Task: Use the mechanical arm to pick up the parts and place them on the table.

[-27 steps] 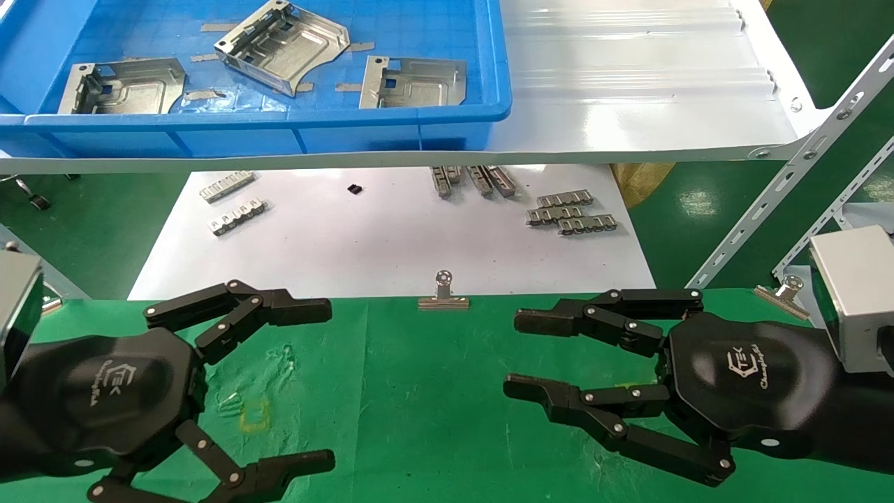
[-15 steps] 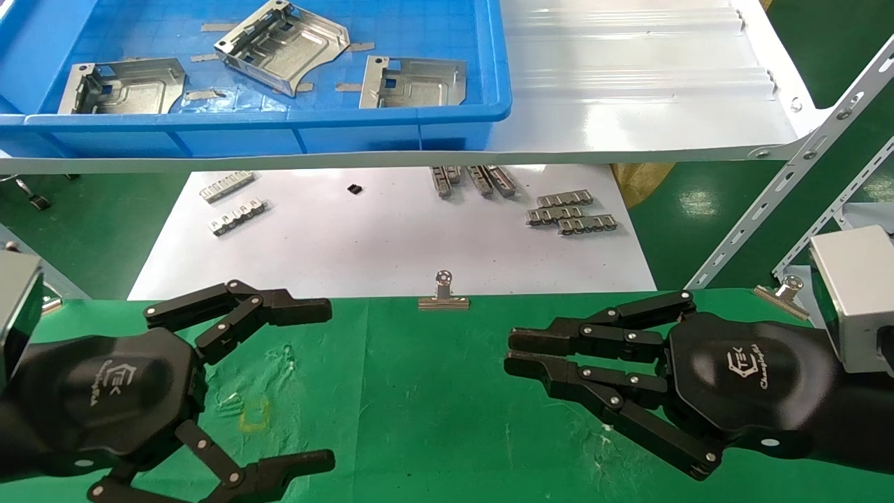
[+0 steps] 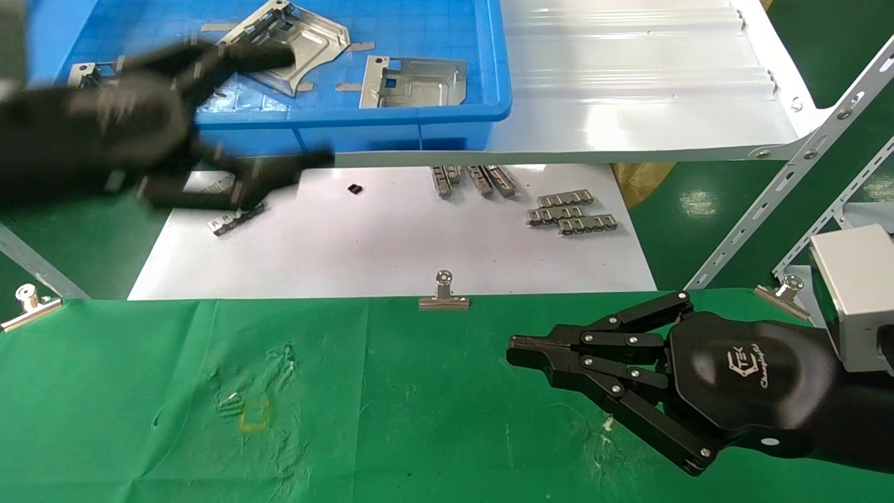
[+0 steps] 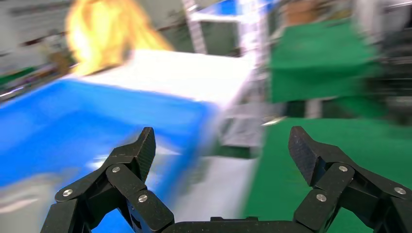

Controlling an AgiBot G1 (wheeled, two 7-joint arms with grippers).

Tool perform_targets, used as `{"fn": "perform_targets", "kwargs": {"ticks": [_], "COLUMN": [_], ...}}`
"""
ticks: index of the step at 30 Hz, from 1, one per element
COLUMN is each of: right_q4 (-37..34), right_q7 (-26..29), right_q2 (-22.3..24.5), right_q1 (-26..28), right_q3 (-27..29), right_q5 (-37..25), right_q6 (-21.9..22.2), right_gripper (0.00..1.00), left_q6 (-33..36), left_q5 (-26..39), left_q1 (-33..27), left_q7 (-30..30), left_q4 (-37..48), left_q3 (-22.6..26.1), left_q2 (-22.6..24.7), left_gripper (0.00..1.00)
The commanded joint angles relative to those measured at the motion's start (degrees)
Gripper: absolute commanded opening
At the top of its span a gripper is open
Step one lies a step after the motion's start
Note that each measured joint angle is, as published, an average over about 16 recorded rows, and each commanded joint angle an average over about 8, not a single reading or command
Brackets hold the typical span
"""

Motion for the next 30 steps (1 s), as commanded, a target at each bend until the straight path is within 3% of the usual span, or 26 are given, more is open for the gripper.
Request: {"fn": "perform_targets", "kwargs": {"ticks": [1, 6, 7, 14, 15, 22, 30], "right_q4": [0.0, 0.0, 0.0, 0.0, 0.0, 0.0, 0.0], "right_q7": [0.0, 0.0, 0.0, 0.0, 0.0, 0.0, 0.0], "right_q2": [0.0, 0.0, 0.0, 0.0, 0.0, 0.0, 0.0], "right_q1": [0.0, 0.0, 0.0, 0.0, 0.0, 0.0, 0.0], "right_q3": [0.0, 0.0, 0.0, 0.0, 0.0, 0.0, 0.0], "right_q5": [0.0, 0.0, 0.0, 0.0, 0.0, 0.0, 0.0], "right_q6": [0.0, 0.0, 0.0, 0.0, 0.0, 0.0, 0.0], "right_gripper": [0.0, 0.03, 0.15, 0.99, 1.0, 1.0, 1.0], "left_q6": [-1.48, -7.68, -8.92, -15.61, -16.37, -21.14, -22.56], "left_q5": [4.57, 13.83, 14.94, 20.46, 21.02, 22.4, 22.95], "left_q1": [-6.58, -17.72, -19.23, -25.98, -26.44, -26.94, -28.55], "left_q7": [-0.32, 0.7, 0.84, 2.52, 2.98, 6.78, 7.19], "left_q4": [5.44, 23.07, 26.08, 40.44, 41.61, 46.54, 50.21], "left_q3": [2.07, 6.5, 7.01, 9.83, 10.14, 10.76, 11.06], "left_q2": [2.97, 10.57, 11.77, 16.89, 17.25, 19.36, 19.72], "left_gripper": [1.0, 1.0, 0.92, 0.05, 0.0, 0.0, 0.0]}}
